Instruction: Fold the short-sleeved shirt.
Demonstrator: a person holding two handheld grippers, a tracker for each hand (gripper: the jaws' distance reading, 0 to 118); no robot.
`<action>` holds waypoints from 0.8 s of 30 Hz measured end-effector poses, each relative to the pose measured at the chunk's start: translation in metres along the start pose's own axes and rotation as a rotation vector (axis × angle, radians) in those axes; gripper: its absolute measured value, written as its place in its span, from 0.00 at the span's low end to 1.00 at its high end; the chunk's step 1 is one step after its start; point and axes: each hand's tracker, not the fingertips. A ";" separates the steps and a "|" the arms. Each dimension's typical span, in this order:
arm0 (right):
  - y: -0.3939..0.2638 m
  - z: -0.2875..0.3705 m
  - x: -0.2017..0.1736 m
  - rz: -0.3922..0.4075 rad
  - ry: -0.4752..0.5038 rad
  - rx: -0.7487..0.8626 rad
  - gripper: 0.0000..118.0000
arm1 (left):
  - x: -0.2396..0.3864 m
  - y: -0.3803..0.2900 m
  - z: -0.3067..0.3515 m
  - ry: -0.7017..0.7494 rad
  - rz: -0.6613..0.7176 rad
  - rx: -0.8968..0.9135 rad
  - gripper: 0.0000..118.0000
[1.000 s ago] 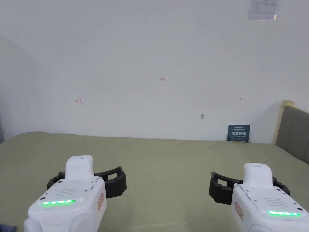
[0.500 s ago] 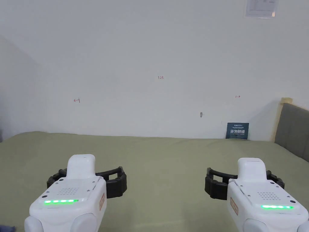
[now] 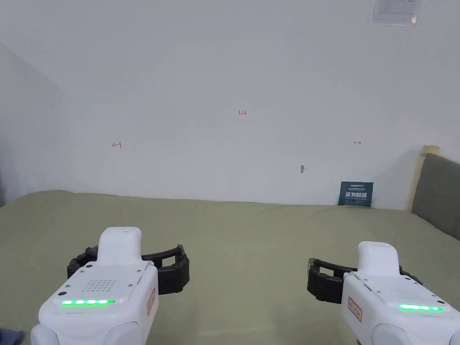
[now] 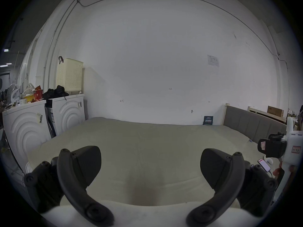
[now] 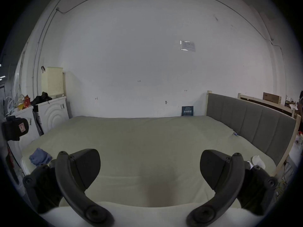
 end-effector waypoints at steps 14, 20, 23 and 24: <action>0.012 0.000 -0.006 -0.035 -0.043 -0.109 1.00 | -0.001 -0.005 -0.007 -0.002 0.007 -0.047 1.00; 0.021 0.004 -0.007 -0.005 -0.036 -0.092 1.00 | -0.002 -0.002 -0.006 -0.016 0.028 -0.045 1.00; 0.024 0.005 -0.007 -0.002 -0.043 -0.078 1.00 | -0.002 0.000 -0.005 -0.014 0.025 -0.046 1.00; 0.026 0.005 -0.007 -0.006 -0.042 -0.074 1.00 | -0.002 0.001 -0.005 -0.014 0.024 -0.044 1.00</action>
